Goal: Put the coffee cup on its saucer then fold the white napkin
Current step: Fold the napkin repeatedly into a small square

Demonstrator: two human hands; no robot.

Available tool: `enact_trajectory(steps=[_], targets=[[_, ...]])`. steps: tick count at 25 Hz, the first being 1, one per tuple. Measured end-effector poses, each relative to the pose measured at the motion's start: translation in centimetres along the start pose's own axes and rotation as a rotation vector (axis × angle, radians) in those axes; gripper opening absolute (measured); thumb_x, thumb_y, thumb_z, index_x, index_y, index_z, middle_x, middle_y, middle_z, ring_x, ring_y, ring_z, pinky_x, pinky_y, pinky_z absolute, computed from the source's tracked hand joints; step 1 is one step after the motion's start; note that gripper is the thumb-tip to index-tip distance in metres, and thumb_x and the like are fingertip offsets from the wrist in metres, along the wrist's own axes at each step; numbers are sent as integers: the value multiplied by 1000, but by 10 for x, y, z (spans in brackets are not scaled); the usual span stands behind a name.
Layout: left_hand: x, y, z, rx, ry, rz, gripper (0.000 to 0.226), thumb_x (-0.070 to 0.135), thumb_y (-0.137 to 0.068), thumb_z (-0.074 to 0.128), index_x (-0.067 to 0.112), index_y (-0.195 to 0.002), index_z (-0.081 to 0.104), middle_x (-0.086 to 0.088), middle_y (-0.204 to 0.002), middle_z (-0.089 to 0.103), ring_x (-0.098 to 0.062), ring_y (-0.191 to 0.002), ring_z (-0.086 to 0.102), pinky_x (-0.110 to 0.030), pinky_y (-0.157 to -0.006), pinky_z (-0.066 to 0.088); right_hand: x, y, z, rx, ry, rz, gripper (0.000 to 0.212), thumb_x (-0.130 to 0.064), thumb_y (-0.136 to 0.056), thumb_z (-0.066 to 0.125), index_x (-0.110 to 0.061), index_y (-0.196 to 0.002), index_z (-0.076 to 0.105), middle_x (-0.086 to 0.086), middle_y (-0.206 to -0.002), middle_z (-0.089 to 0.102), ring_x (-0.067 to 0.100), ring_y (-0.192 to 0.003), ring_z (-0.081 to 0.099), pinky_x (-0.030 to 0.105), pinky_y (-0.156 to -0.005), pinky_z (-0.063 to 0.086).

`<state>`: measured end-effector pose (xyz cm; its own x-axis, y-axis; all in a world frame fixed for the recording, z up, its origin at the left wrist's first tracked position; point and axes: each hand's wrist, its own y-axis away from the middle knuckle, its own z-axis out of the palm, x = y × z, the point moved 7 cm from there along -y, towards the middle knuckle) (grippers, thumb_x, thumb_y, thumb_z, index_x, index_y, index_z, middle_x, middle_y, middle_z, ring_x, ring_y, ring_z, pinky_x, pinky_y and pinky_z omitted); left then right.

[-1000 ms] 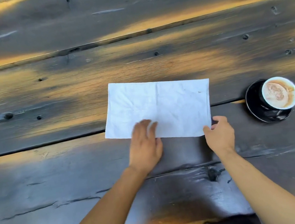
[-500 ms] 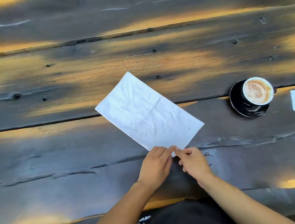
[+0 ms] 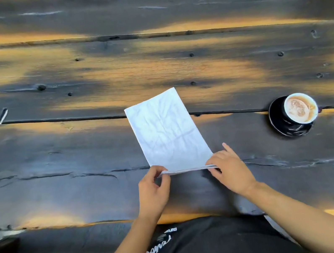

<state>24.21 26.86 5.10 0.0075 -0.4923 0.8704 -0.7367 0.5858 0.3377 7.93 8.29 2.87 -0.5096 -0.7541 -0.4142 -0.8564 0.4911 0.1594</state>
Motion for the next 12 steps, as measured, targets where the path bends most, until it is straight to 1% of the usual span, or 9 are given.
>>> enact_trajectory(steps=[1, 3, 4, 5, 6, 7, 8, 10, 12], targets=[[-3, 2, -9, 45, 39, -53, 13, 15, -91, 57, 25, -87, 66, 12, -81, 69, -12, -69, 57, -31, -65, 46, 7, 0, -5, 9, -24, 9, 10, -15, -84, 74, -21, -91, 72, -7, -87, 69, 17, -85, 65, 35, -122, 20], [-10, 5, -24, 109, 105, -128, 18, 6, -93, 58, 20, -87, 66, 13, -75, 67, -8, -67, 55, -25, -62, 42, 14, 1, -16, -7, -146, 48, 6, -16, -86, 75, -20, -88, 72, -7, -84, 69, 17, -79, 63, 36, -114, 36], [-13, 5, -31, 129, 126, -148, 17, 5, -94, 58, 18, -87, 66, 13, -73, 66, -8, -66, 55, -22, -62, 42, 15, 1, -22, -31, -256, 96, 5, -19, -86, 77, -20, -86, 71, -6, -83, 70, 18, -78, 63, 35, -103, 46], [-15, 5, -36, 145, 144, -167, 15, 5, -95, 58, 16, -87, 66, 13, -71, 66, -7, -66, 55, -20, -61, 42, 16, 0, -29, -60, -392, 180, 7, -20, -86, 77, -19, -83, 71, -4, -82, 71, 18, -78, 63, 31, -90, 52], [-16, 4, -40, 158, 171, -189, 14, 6, -95, 58, 14, -86, 65, 13, -68, 64, -6, -64, 53, -19, -60, 42, 15, -2, -34, -99, -535, 274, 7, -21, -86, 77, -19, -82, 72, -2, -81, 72, 17, -75, 64, 26, -78, 53], [-18, 1, -43, 174, 206, -208, 14, 6, -96, 58, 12, -86, 65, 13, -64, 62, -4, -60, 50, -19, -59, 40, 11, -5, -39, -137, -658, 337, 7, -19, -88, 76, -17, -82, 72, 0, -80, 73, 15, -70, 63, 22, -69, 52], [-16, -2, -44, 186, 237, -223, 14, 6, -97, 59, 12, -85, 64, 15, -59, 59, -2, -56, 46, -18, -57, 38, 8, -10, -41, -163, -758, 361, 9, -16, -89, 73, -13, -81, 71, 1, -78, 73, 12, -65, 60, 20, -65, 48], [-10, -14, -45, 196, 272, -231, 16, 5, -97, 59, 13, -84, 64, 18, -53, 56, 1, -50, 44, -13, -53, 36, 5, -25, -44, -170, -889, 382, 15, -12, -92, 69, -4, -79, 65, 3, -68, 64, 8, -59, 51, 21, -63, 41], [-5, -29, -46, 199, 297, -244, 15, 7, -98, 59, 13, -85, 64, 19, -53, 60, 3, -50, 49, -8, -53, 38, 5, -45, -40, -146, -974, 410, 17, -19, -92, 68, -5, -83, 65, 6, -68, 60, 13, -64, 51, 29, -69, 42]])
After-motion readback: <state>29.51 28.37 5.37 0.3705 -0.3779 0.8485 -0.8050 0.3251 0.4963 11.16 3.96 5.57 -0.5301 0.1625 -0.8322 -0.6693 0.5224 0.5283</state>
